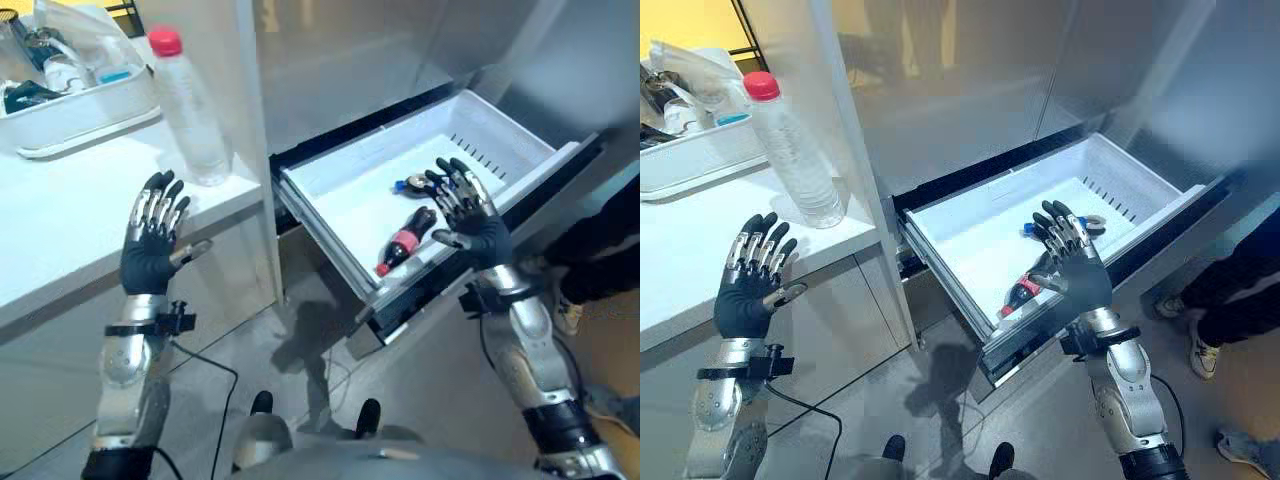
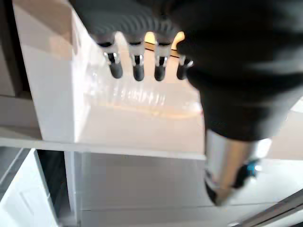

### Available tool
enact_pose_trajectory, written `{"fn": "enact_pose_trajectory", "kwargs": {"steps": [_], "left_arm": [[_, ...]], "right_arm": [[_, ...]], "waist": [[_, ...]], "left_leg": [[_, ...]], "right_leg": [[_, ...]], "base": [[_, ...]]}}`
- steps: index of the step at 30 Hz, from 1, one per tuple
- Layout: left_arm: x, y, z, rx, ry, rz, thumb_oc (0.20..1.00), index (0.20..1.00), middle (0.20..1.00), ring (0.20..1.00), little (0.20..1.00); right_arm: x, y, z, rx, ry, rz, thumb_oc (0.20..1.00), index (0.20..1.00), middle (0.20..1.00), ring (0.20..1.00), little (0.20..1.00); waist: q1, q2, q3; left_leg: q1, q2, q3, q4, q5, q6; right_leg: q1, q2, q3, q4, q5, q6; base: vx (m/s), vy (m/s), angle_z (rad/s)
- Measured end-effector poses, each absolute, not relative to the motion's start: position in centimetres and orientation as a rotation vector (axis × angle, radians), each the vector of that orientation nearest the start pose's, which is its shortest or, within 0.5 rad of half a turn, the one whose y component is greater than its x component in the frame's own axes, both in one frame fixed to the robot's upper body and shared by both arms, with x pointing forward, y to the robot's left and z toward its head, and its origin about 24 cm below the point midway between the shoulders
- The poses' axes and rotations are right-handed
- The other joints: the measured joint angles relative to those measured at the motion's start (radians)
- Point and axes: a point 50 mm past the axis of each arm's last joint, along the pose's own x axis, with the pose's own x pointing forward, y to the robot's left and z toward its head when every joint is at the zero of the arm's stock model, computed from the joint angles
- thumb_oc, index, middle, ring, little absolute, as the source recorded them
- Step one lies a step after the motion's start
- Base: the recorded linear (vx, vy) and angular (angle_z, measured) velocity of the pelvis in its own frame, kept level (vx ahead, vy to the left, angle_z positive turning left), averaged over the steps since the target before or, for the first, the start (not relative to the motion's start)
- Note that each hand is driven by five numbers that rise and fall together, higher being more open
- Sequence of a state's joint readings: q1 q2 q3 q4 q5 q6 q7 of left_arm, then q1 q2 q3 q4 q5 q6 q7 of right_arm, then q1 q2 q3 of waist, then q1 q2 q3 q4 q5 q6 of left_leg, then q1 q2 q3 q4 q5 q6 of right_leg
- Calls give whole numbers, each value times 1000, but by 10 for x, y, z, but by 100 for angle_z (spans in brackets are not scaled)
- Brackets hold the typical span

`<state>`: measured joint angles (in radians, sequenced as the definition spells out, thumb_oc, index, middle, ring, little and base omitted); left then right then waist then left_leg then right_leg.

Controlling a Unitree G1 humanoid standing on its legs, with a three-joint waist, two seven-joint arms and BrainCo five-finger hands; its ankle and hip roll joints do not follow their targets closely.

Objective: Take the drinks into the refrigerator

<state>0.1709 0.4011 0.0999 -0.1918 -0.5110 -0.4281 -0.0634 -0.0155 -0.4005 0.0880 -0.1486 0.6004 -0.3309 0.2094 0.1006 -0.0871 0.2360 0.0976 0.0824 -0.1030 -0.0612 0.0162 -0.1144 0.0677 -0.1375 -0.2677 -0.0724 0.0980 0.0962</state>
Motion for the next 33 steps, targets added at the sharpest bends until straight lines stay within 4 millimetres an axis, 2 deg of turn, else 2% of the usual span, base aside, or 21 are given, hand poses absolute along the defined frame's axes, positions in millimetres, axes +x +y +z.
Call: {"fn": "enact_pose_trajectory", "kwargs": {"steps": [16, 19, 29, 33], "left_arm": [[209, 243, 106, -50, -457, 57, 1000, 1000, 1000, 1000, 1000], [210, 248, 98, -48, -425, 94, 1000, 1000, 1000, 1000, 1000], [213, 276, 99, 117, -400, 230, 1000, 1000, 1000, 1000, 1000], [218, 293, 100, 156, -392, 326, 1000, 1000, 1000, 1000, 1000]], "right_arm": [[244, -186, 118, 184, -455, 325, 1000, 1000, 1000, 1000, 1000], [244, -186, 118, 184, -453, 324, 1000, 1000, 1000, 1000, 1000], [246, -189, 110, 181, -417, 311, 1000, 1000, 1000, 1000, 1000], [247, -189, 110, 178, -417, 327, 1000, 1000, 1000, 1000, 1000]], "waist": [[-1, 1, -9], [-2, 3, -26], [-5, 2, -38], [-7, 1, -43]], "left_leg": [[11, 1, 15, 2, 0, 0], [12, 1, 15, 0, 0, 0], [16, 3, 23, 0, 0, 0], [33, 8, 48, -8, 0, 0]], "right_leg": [[2, 1, 12, 0, 6, -3], [2, 1, 13, -1, 6, -2], [0, 4, 25, -1, 9, -4], [0, 9, 45, -1, 13, -6]], "base": [[8, -5, 6], [0, 0, 0], [8, 4, -2], [17, 11, -17]]}}
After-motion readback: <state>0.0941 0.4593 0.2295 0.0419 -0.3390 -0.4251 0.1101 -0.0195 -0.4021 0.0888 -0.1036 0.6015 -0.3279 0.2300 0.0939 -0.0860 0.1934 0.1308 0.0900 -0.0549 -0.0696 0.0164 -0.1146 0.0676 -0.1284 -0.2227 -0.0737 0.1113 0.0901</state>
